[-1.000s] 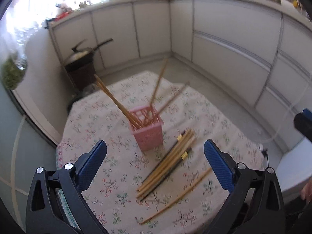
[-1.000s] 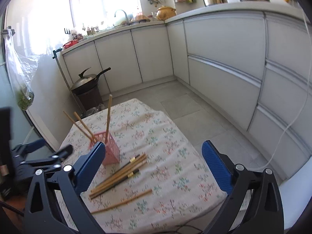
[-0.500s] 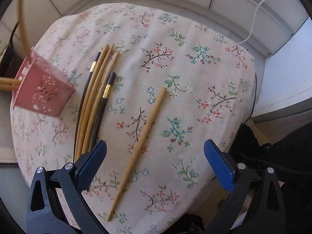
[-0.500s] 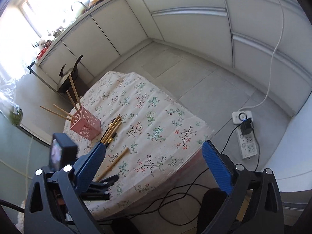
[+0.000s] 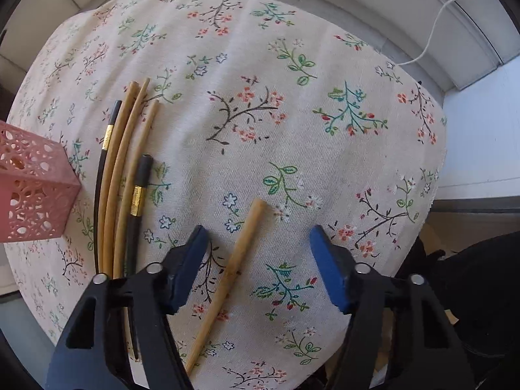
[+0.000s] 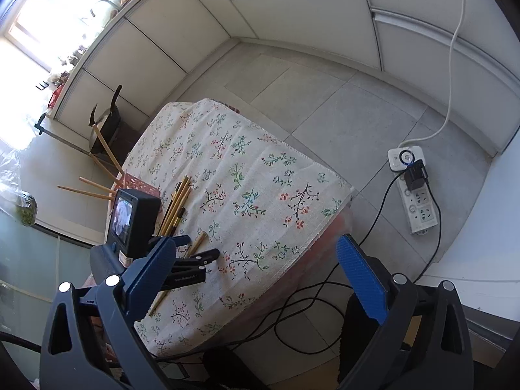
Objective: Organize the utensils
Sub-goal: 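Lower the left tool onto the pile and grasp a chopstick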
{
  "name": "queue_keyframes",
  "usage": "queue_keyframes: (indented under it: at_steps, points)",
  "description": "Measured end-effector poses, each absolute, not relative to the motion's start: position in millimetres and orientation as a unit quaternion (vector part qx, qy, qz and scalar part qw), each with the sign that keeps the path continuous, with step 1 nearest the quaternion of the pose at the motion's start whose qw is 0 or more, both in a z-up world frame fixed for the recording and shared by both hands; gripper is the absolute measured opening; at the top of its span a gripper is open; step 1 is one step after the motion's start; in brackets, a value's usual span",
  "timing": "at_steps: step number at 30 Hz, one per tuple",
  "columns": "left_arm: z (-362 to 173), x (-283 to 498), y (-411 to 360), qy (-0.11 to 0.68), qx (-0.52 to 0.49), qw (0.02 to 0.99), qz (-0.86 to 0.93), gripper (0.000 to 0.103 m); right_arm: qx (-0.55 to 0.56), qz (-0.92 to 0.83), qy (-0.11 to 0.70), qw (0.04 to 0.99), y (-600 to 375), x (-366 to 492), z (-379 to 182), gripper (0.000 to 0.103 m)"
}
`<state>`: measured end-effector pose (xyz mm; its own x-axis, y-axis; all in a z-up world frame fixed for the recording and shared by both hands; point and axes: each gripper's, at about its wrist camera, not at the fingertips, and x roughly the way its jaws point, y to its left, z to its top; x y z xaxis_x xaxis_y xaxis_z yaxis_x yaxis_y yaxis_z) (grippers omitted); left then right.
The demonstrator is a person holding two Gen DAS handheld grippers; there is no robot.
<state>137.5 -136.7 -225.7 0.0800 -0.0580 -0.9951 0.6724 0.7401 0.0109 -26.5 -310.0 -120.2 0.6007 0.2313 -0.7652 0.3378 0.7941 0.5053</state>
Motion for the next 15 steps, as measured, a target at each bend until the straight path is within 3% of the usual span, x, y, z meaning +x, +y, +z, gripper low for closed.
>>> queue_keyframes:
  at_steps: [7, 10, 15]
  points:
    - [-216.3, 146.2, -115.1, 0.608, 0.243, 0.718, -0.238, 0.012, 0.329, -0.038, 0.455, 0.826, -307.6, -23.7, -126.7, 0.096]
    - [-213.0, 136.6, -114.1, 0.582, 0.255, 0.734, -0.241, 0.007, 0.322, -0.045, 0.46, 0.826, -300.7, -19.1, -128.6, 0.096]
    - [-180.7, 112.3, -87.1, 0.554, 0.235, 0.763, -0.236, 0.006, 0.313, -0.035, 0.488, 0.814, -277.0, 1.3, -137.7, 0.096]
